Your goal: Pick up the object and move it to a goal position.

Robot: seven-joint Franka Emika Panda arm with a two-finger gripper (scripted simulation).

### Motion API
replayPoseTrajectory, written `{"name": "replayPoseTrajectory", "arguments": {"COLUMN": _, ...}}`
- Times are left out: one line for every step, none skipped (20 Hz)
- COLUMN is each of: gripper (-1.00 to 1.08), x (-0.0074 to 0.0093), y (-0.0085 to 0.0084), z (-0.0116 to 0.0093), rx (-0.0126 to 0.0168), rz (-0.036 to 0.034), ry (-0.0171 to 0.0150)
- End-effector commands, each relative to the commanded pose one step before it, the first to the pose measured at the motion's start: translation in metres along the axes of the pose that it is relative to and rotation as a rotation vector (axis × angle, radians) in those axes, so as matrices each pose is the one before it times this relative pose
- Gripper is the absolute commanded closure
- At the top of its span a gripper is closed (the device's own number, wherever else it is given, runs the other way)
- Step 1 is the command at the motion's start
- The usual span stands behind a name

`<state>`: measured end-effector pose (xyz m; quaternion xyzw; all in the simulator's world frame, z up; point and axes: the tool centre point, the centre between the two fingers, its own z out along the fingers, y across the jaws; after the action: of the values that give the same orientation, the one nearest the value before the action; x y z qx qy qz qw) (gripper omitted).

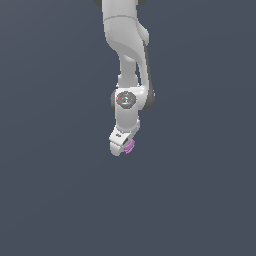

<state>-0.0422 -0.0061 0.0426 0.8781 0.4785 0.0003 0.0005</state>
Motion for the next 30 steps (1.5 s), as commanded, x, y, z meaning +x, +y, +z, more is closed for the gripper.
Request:
{"name": "replayPoseTrajectory", "arguments": {"gripper": 1.08, "x": 0.00060, "y": -0.00041, "z": -0.00091, "rx": -0.00010, "rz": 0.00001, "ry": 0.00010}}
{"name": "replayPoseTrajectory", "arguments": {"gripper": 1.08, "x": 0.00076, "y": -0.00064, "z": -0.00132, "rx": 0.00000, "rz": 0.00000, "ry": 0.00000}}
{"name": "replayPoseTrajectory", "arguments": {"gripper": 1.08, "x": 0.00107, "y": -0.00089, "z": -0.00185, "rx": 0.00000, "rz": 0.00000, "ry": 0.00000}}
{"name": "replayPoseTrajectory", "arguments": {"gripper": 1.08, "x": 0.00138, "y": -0.00115, "z": -0.00239, "rx": 0.00000, "rz": 0.00000, "ry": 0.00000}}
{"name": "replayPoseTrajectory", "arguments": {"gripper": 1.08, "x": 0.00169, "y": -0.00142, "z": -0.00294, "rx": 0.00000, "rz": 0.00000, "ry": 0.00000}}
{"name": "replayPoseTrajectory", "arguments": {"gripper": 1.08, "x": 0.00201, "y": -0.00168, "z": -0.00349, "rx": 0.00000, "rz": 0.00000, "ry": 0.00000}}
{"name": "replayPoseTrajectory", "arguments": {"gripper": 1.08, "x": 0.00250, "y": -0.00205, "z": -0.00399, "rx": -0.00010, "rz": -0.00028, "ry": -0.00039}}
{"name": "replayPoseTrajectory", "arguments": {"gripper": 1.08, "x": 0.00268, "y": -0.00223, "z": -0.00465, "rx": 0.00000, "rz": 0.00000, "ry": 0.00000}}
{"name": "replayPoseTrajectory", "arguments": {"gripper": 1.08, "x": 0.00303, "y": -0.00251, "z": -0.00525, "rx": 0.00000, "rz": 0.00000, "ry": 0.00000}}
{"name": "replayPoseTrajectory", "arguments": {"gripper": 1.08, "x": 0.00339, "y": -0.00280, "z": -0.00587, "rx": 0.00000, "rz": 0.00000, "ry": 0.00000}}
{"name": "replayPoseTrajectory", "arguments": {"gripper": 1.08, "x": 0.00400, "y": -0.00323, "z": -0.00635, "rx": -0.00008, "rz": -0.00044, "ry": -0.00052}}
{"name": "replayPoseTrajectory", "arguments": {"gripper": 1.08, "x": 0.00409, "y": -0.00335, "z": -0.00706, "rx": 0.00000, "rz": 0.00000, "ry": 0.00000}}
{"name": "replayPoseTrajectory", "arguments": {"gripper": 1.08, "x": 0.00441, "y": -0.00359, "z": -0.00760, "rx": 0.00000, "rz": 0.00000, "ry": 0.00000}}
{"name": "replayPoseTrajectory", "arguments": {"gripper": 1.08, "x": 0.00491, "y": -0.00394, "z": -0.00800, "rx": 0.00000, "rz": -0.00035, "ry": -0.00034}}
{"name": "replayPoseTrajectory", "arguments": {"gripper": 1.08, "x": 0.00501, "y": -0.00403, "z": -0.00860, "rx": 0.00000, "rz": 0.00000, "ry": 0.00000}}
{"name": "replayPoseTrajectory", "arguments": {"gripper": 1.08, "x": 0.00529, "y": -0.00423, "z": -0.00906, "rx": 0.00000, "rz": 0.00000, "ry": 0.00000}}
{"name": "replayPoseTrajectory", "arguments": {"gripper": 1.08, "x": 0.00557, "y": -0.00442, "z": -0.00951, "rx": 0.00000, "rz": 0.00000, "ry": 0.00000}}
{"name": "replayPoseTrajectory", "arguments": {"gripper": 1.08, "x": 0.00613, "y": -0.00477, "z": -0.00971, "rx": 0.00019, "rz": -0.00058, "ry": -0.00032}}
{"name": "replayPoseTrajectory", "arguments": {"gripper": 1.08, "x": 0.00595, "y": -0.00463, "z": -0.01006, "rx": 0.00000, "rz": 0.00000, "ry": 0.00000}}
{"name": "replayPoseTrajectory", "arguments": {"gripper": 1.08, "x": 0.00591, "y": -0.00454, "z": -0.00994, "rx": 0.00000, "rz": 0.00000, "ry": 0.00000}}
{"name": "replayPoseTrajectory", "arguments": {"gripper": 1.08, "x": 0.00579, "y": -0.00439, "z": -0.00968, "rx": 0.00000, "rz": 0.00000, "ry": 0.00000}}
{"name": "replayPoseTrajectory", "arguments": {"gripper": 1.08, "x": 0.00564, "y": -0.00422, "z": -0.00937, "rx": 0.00000, "rz": 0.00000, "ry": 0.00000}}
{"name": "replayPoseTrajectory", "arguments": {"gripper": 1.08, "x": 0.00557, "y": -0.00410, "z": -0.00888, "rx": 0.00052, "rz": -0.00039, "ry": 0.00022}}
{"name": "replayPoseTrajectory", "arguments": {"gripper": 1.08, "x": 0.00522, "y": -0.00384, "z": -0.00861, "rx": 0.00000, "rz": 0.00000, "ry": 0.00000}}
{"name": "replayPoseTrajectory", "arguments": {"gripper": 1.08, "x": 0.00501, "y": -0.00362, "z": -0.00820, "rx": 0.00000, "rz": 0.00000, "ry": 0.00000}}
{"name": "replayPoseTrajectory", "arguments": {"gripper": 1.08, "x": 0.00474, "y": -0.00330, "z": -0.00774, "rx": 0.00053, "rz": -0.00006, "ry": 0.00044}}
{"name": "replayPoseTrajectory", "arguments": {"gripper": 1.08, "x": 0.00458, "y": -0.00312, "z": -0.00730, "rx": 0.00000, "rz": 0.00000, "ry": 0.00000}}
{"name": "replayPoseTrajectory", "arguments": {"gripper": 1.08, "x": 0.00429, "y": -0.00283, "z": -0.00674, "rx": 0.00000, "rz": 0.00000, "ry": 0.00000}}
{"name": "replayPoseTrajectory", "arguments": {"gripper": 1.08, "x": 0.00396, "y": -0.00256, "z": -0.00617, "rx": 0.00000, "rz": 0.00000, "ry": 0.00000}}
{"name": "replayPoseTrajectory", "arguments": {"gripper": 1.08, "x": 0.00362, "y": -0.00231, "z": -0.00561, "rx": 0.00000, "rz": 0.00000, "ry": 0.00000}}
